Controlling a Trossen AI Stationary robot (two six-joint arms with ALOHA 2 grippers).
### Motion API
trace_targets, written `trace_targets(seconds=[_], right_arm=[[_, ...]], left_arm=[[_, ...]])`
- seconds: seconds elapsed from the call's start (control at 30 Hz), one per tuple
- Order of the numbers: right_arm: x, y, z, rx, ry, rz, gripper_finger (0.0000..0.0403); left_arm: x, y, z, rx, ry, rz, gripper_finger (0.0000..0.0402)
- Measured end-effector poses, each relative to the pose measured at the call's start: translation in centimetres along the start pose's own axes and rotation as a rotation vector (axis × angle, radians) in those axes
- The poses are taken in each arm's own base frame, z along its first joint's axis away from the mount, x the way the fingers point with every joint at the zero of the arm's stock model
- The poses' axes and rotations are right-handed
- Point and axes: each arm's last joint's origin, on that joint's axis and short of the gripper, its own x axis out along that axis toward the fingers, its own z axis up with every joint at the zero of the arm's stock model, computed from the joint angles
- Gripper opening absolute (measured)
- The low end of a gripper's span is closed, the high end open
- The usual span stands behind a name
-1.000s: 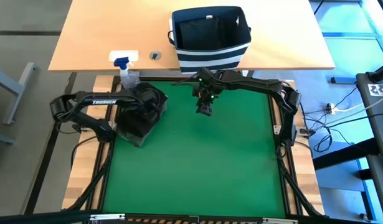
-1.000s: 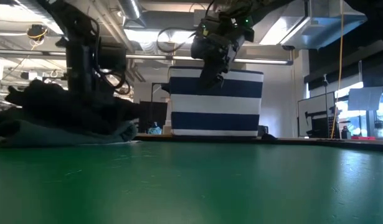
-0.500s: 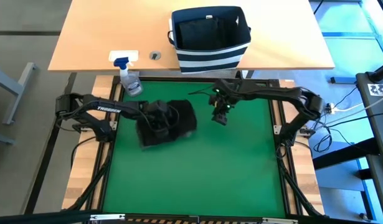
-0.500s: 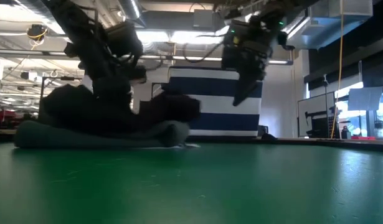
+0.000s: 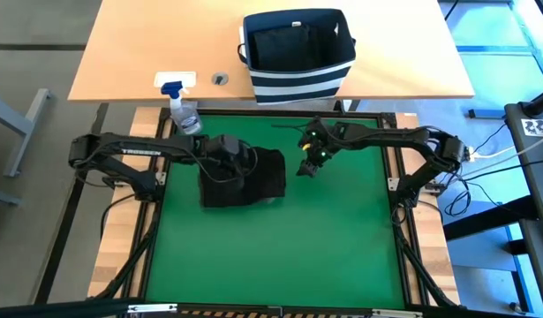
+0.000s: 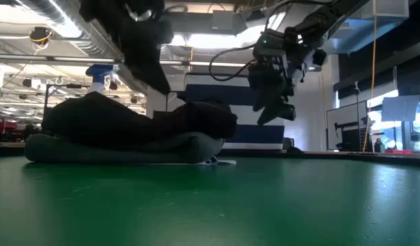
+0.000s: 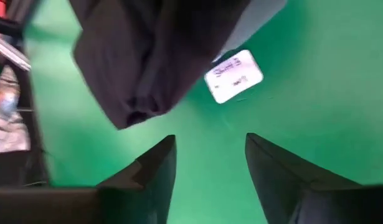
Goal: Fold Laundry from Bin
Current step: Put the stacked clothes into the laundry organizer
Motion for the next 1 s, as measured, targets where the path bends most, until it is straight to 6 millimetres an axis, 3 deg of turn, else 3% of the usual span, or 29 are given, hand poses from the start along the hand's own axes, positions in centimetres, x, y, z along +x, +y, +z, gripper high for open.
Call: trace_targets(seconds=[0.13, 0.33, 0.47, 0.77, 1.0], right_arm=[[0.8, 1.3, 0.2, 0.016, -0.028, 0.047, 0.0241], [2.6, 3.5, 0.5, 0.126, -0.171, -0.036, 0.0347], [4.4, 4.3, 0.7, 0.194, -0.261, -0.072, 0.0393], [8.5, 2.4, 0.7, 0.293, -0.321, -0.176, 0.0371], [10.2, 1.4, 0.7, 0.318, -0.361, -0.202, 0.0369]], left_arm=[[-1.1, -0.2, 0.9, 0.005, -0.002, -0.002, 0.0145], [-0.4, -0.1, 0.0, 0.059, 0.054, 0.007, 0.0145], [-0.1, -0.1, -0.6, 0.125, 0.072, -0.005, 0.0145], [0.6, 0.3, -1.6, 0.19, 0.083, 0.01, 0.0145], [2.5, 1.1, -5.9, 0.153, 0.205, 0.024, 0.0145]])
